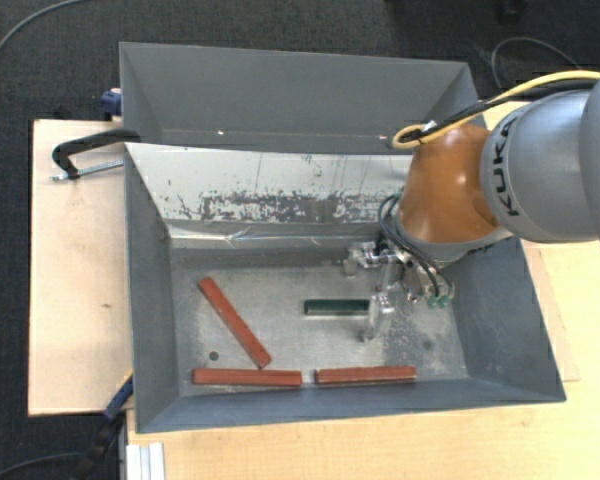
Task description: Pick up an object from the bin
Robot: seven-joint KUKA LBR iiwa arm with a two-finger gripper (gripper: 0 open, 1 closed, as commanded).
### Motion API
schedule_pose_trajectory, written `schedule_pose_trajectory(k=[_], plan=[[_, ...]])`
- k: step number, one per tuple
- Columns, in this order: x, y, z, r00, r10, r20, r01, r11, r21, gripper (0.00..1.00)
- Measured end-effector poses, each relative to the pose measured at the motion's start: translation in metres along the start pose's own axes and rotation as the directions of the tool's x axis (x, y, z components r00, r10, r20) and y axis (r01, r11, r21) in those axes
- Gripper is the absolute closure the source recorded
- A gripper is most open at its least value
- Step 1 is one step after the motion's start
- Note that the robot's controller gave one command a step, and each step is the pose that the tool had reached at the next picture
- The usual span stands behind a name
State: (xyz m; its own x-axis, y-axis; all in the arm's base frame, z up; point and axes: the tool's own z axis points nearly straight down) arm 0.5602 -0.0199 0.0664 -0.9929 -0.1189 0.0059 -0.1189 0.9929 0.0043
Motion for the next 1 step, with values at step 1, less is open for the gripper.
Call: schedule_pose_trajectory(k=[1], plan=[[-0.0019, -0.0029, -0.0047, 1.000, 0.003, 0.008, -0.003, 1.000, 0.004, 1.00]])
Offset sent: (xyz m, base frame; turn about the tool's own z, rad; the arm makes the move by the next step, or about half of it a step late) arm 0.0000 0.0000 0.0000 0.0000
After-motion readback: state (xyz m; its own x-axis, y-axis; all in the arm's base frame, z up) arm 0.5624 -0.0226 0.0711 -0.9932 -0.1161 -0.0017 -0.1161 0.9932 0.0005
